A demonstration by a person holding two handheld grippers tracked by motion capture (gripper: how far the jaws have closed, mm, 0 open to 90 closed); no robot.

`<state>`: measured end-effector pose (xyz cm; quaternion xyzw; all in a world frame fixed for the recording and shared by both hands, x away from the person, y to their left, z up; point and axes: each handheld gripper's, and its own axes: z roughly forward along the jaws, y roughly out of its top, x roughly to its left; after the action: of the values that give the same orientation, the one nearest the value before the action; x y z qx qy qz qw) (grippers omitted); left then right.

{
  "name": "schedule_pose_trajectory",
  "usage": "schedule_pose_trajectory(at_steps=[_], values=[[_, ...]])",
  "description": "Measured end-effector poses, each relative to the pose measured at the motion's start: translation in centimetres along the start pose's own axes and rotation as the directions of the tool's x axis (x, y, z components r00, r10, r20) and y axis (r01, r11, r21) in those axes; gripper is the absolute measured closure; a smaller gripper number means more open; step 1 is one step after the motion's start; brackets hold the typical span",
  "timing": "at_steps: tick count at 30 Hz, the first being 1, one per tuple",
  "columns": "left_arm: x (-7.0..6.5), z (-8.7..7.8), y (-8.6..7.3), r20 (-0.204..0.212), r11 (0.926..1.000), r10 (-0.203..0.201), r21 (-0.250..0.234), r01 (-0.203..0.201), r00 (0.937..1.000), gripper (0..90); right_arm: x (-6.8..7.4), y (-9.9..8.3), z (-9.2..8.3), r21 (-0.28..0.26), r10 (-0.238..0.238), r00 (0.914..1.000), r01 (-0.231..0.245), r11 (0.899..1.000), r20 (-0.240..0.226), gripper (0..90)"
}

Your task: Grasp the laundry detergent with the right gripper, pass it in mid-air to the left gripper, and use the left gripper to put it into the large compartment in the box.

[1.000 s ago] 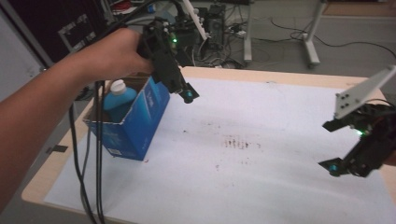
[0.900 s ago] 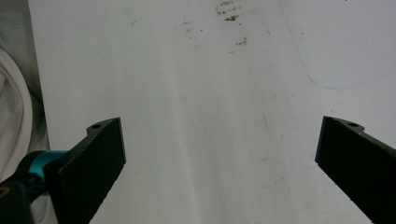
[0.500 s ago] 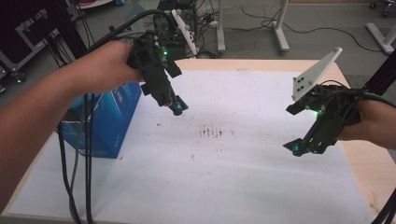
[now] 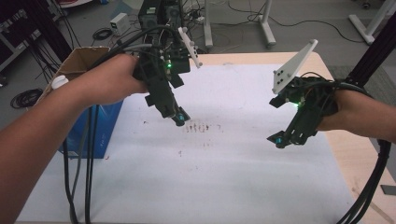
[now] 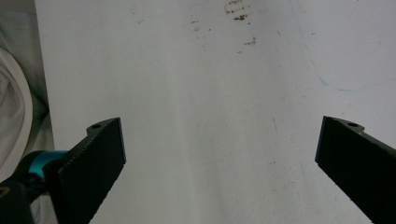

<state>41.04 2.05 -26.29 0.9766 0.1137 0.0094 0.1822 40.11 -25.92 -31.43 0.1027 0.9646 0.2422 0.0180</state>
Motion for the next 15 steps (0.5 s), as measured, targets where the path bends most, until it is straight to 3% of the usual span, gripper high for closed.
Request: schedule_pose_trajectory(at_steps=[15], values=[[-0.1,2.9,-0.3,0.022,0.9995,0.003,0.030,-0.004,0.9998,1.6,-0.1,0.2,0.8,0.014,-0.002,0.9999,0.002,1.000,-0.010,1.0]])
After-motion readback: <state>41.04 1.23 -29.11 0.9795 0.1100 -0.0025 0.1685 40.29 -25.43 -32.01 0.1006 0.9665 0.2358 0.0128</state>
